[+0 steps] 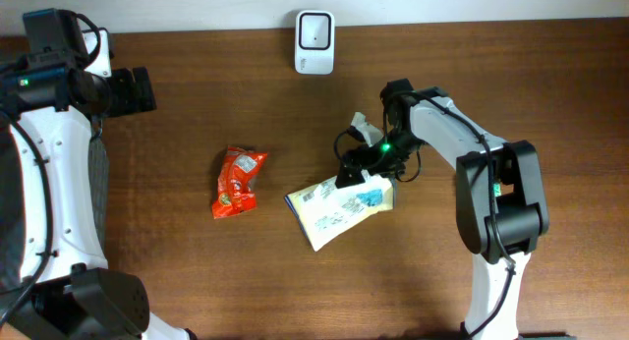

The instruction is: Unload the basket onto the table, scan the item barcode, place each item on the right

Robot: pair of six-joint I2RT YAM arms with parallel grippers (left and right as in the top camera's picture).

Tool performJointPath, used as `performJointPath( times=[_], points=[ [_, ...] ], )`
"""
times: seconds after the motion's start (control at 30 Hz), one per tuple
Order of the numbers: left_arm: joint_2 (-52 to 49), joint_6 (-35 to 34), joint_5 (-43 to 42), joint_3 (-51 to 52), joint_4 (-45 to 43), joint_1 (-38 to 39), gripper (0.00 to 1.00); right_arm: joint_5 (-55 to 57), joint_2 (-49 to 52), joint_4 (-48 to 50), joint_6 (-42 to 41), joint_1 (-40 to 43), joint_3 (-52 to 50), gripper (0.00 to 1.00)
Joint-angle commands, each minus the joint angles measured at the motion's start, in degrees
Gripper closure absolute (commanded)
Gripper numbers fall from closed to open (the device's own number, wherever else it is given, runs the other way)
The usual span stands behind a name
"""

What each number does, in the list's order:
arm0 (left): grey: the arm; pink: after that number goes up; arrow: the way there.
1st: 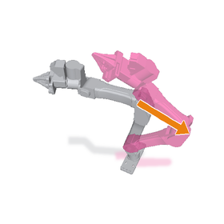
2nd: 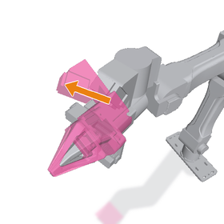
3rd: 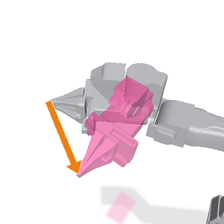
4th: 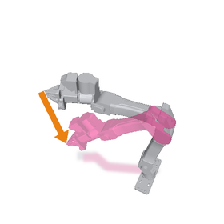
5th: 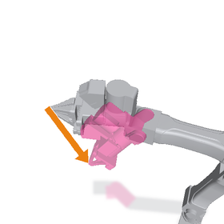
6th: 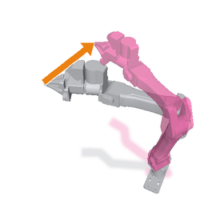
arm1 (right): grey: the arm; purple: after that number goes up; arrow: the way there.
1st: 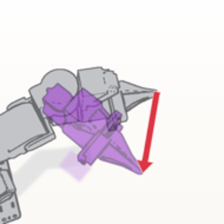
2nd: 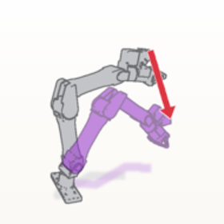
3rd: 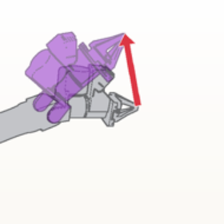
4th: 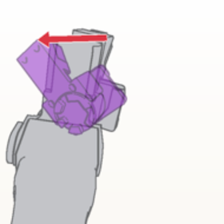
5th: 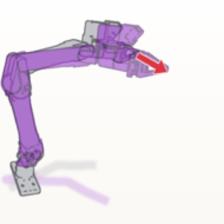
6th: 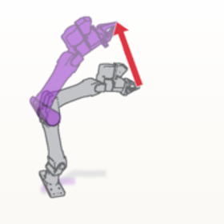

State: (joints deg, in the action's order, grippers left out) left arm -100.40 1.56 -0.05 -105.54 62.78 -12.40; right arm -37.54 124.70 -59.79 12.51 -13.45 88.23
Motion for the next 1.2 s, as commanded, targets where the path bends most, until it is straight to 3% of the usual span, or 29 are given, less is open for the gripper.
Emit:
performJointPath(
  times=[0.0, 0.13, 0.2, 0.37, 0.7, 0.77, 0.97, 1.07, 1.17],
  points=[
    [-0.1, 0.9, -0.4, -0.1, -0.1, -0.1, 0.01, 0.2, 3.3, 1.0, 0.5, -0.7, -2.9, 0.27],
    [-0.1, 0.9, -0.4, -0.1, -0.1, -0.1, 0.01, 0.7, 3.3, 1.7, -1.6, -0.7, -2.9, 0.83],
    [-0.1, 0.9, -0.4, -0.1, -0.1, -0.1, 0.01, 0.7, 3.3, 1.7, -2.4, -0.7, -2.9, 0.96],
    [-0.1, 0.9, -0.4, -0.1, -0.1, -0.1, 0.01, -4.7, -0.3, 1.0, -4.0, 0.5, -0.6, 0.96],
    [-0.1, 0.9, -0.4, -0.1, -0.1, -0.1, 0.01, -5.6, -29.9, 6.4, 2.0, 1.6, 1.1, 0.96],
    [-0.1, 0.9, -0.4, -0.1, -0.1, -0.1, 0.01, -6.1, -32.4, 6.7, 5.2, 1.6, 1.1, 0.96],
    [-0.1, 0.9, -0.4, -0.1, -0.1, -0.1, 0.01, -9.4, -34.6, 6.9, 4.4, 1.5, 1.4, 0.96],
    [-0.1, 0.9, -0.4, -0.1, -0.1, -0.1, 0.01, -0.9, -34.6, 7.7, -6.9, 1.4, 3.8, 0.96],
    [-0.1, 0.9, -0.4, -0.1, -0.1, -0.1, 0.01, 16.6, -33.4, 6.0, -10.1, -1.2, 13.4, 0.96]
  ],
)
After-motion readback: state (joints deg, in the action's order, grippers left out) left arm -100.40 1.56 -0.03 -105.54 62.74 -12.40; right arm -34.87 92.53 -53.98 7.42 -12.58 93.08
